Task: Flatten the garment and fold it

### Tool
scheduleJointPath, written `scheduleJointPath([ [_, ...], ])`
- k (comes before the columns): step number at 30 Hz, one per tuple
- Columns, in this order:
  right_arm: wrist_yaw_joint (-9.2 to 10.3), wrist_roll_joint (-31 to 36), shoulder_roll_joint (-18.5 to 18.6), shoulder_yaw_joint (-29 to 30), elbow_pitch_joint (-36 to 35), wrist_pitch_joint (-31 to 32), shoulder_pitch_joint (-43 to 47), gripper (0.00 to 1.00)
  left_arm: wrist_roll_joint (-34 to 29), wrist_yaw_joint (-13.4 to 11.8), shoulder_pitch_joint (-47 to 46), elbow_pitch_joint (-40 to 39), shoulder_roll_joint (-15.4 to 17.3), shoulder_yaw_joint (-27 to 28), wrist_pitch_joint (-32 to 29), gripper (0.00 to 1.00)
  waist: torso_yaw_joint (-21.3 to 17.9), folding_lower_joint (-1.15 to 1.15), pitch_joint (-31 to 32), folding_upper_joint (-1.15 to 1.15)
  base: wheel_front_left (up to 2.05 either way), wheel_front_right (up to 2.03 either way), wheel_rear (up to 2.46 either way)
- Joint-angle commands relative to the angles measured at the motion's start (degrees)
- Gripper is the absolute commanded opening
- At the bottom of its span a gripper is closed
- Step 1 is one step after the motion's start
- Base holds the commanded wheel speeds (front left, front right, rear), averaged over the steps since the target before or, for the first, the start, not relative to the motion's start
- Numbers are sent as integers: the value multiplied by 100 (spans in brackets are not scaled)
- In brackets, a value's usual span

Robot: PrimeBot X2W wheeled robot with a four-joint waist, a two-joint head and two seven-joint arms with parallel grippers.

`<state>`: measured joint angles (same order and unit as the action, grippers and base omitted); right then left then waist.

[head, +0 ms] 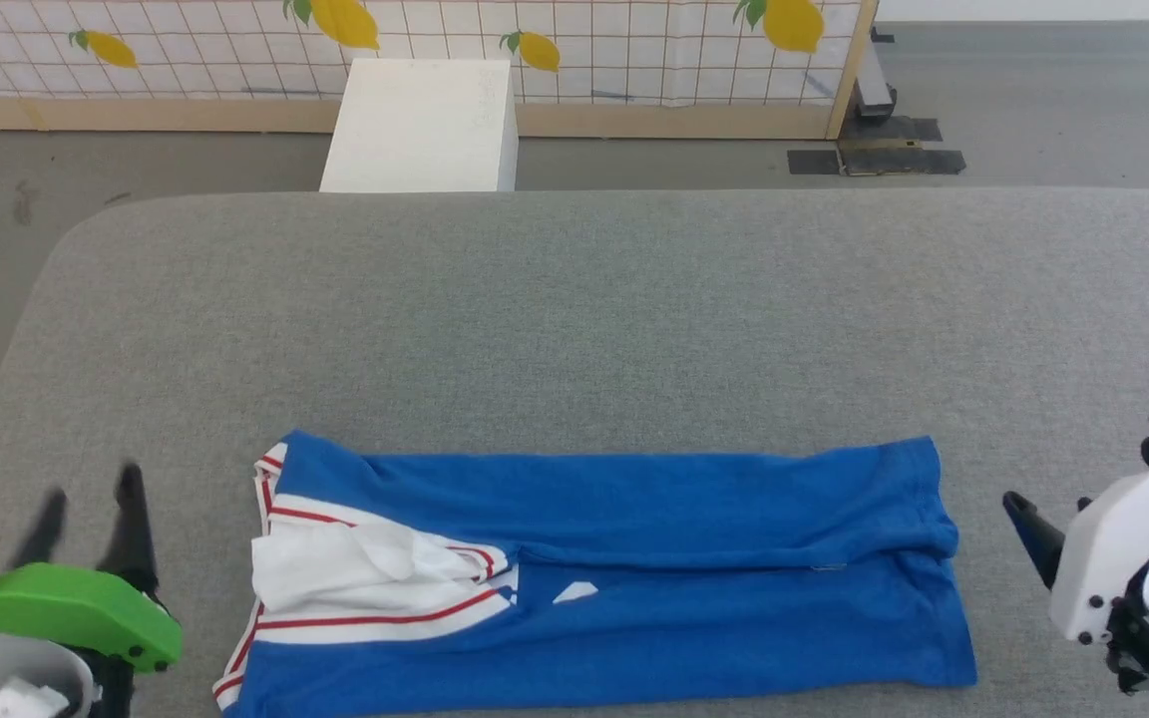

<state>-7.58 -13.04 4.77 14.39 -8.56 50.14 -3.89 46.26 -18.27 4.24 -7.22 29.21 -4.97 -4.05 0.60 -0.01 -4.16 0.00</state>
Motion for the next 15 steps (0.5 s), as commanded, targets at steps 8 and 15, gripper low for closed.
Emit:
scheduleJointPath([
  [8, 9, 509, 0, -73, 533, 404, -360, 100, -1767, 636, -468, 152, 128, -268, 1875, 100, 61, 1, -273, 0, 0, 0, 0],
  [15, 9, 611, -132, -364, 1371, 218, -496, 100, -2630, 973, -514, -81, -524, 171, 1903, 100, 225, 1, -509, 0, 0, 0, 0],
])
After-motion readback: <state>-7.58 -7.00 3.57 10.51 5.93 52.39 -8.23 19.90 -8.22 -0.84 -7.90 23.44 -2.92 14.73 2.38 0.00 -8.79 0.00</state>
